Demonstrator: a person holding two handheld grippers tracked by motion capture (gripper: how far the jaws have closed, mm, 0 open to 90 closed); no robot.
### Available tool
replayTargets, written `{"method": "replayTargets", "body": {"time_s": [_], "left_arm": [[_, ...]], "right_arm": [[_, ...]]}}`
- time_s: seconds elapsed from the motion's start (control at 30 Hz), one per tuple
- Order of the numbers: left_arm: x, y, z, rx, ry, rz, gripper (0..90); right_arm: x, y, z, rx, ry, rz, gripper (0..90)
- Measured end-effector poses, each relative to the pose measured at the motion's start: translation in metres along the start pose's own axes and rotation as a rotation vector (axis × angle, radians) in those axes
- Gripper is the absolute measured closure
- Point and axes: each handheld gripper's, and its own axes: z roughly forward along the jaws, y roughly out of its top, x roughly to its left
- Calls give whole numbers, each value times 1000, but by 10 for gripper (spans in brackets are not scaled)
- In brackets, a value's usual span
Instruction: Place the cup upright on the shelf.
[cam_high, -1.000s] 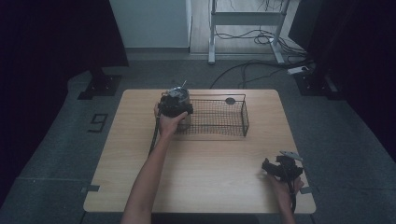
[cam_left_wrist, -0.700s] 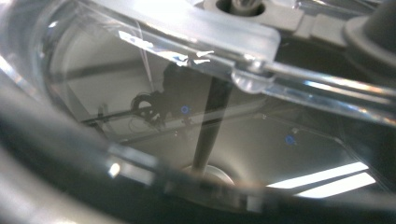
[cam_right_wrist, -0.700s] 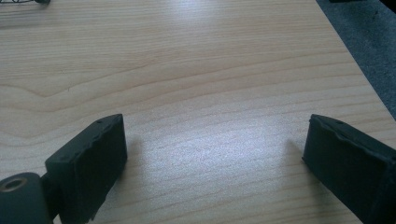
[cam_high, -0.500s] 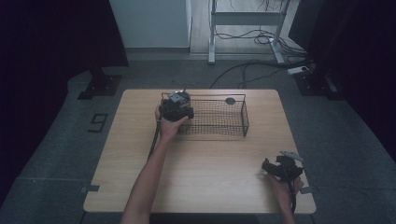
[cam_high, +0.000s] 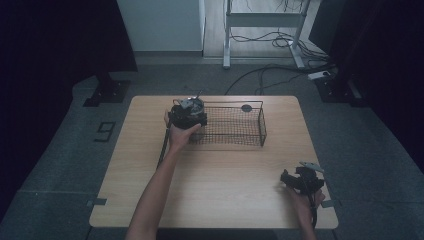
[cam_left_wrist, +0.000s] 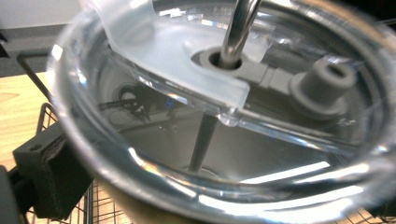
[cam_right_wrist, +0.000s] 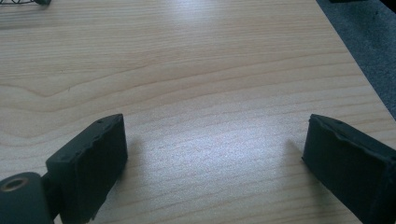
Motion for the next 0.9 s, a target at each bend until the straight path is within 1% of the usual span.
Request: {"method": "replayTargets", "body": {"time_s": [0.03,0.2,0.23,0.27,0.3,0.33,0.37,0.43,0.47,0.5,0.53,0.6,0.73,0.8,0.83,0.9], "left_arm": [[0,0,0,0,0,0,0],[1,4,-13,-11,-6,18,0],[1,4,-14,-12,-9,17,0],[2,5,-19,-13,-13,15,0],[2,5,-19,-13,-13,15,0],[2,4,-25,-15,-20,15,0],[2,4,-25,-15,-20,15,0],[2,3,-31,-16,-24,23,0],[2,1,-37,-20,-24,37,0],[2,1,-37,-20,-24,37,0],[2,-1,-42,-22,-20,47,0],[2,-2,-45,-25,-22,48,0],[6,-4,-59,-37,-35,47,0],[7,-7,-70,-41,-46,51,3],[7,-7,-70,-41,-46,51,5],[8,-10,-77,-43,-51,57,5]], "right_arm": [[0,0,0,0,0,0,61],[0,0,0,0,0,0,62],[0,0,0,0,0,0,61],[0,0,0,0,0,-1,61],[0,0,0,0,0,-1,61],[0,0,0,0,0,0,61],[0,0,0,0,0,0,61],[0,0,0,0,0,-1,62],[0,0,0,0,0,-1,62],[0,0,0,0,0,0,62],[0,0,0,0,0,0,62],[0,0,0,0,0,-1,62],[0,0,0,0,0,0,62],[0,0,0,0,0,0,62],[0,0,0,0,0,0,62],[0,0,0,0,0,0,62]]}}
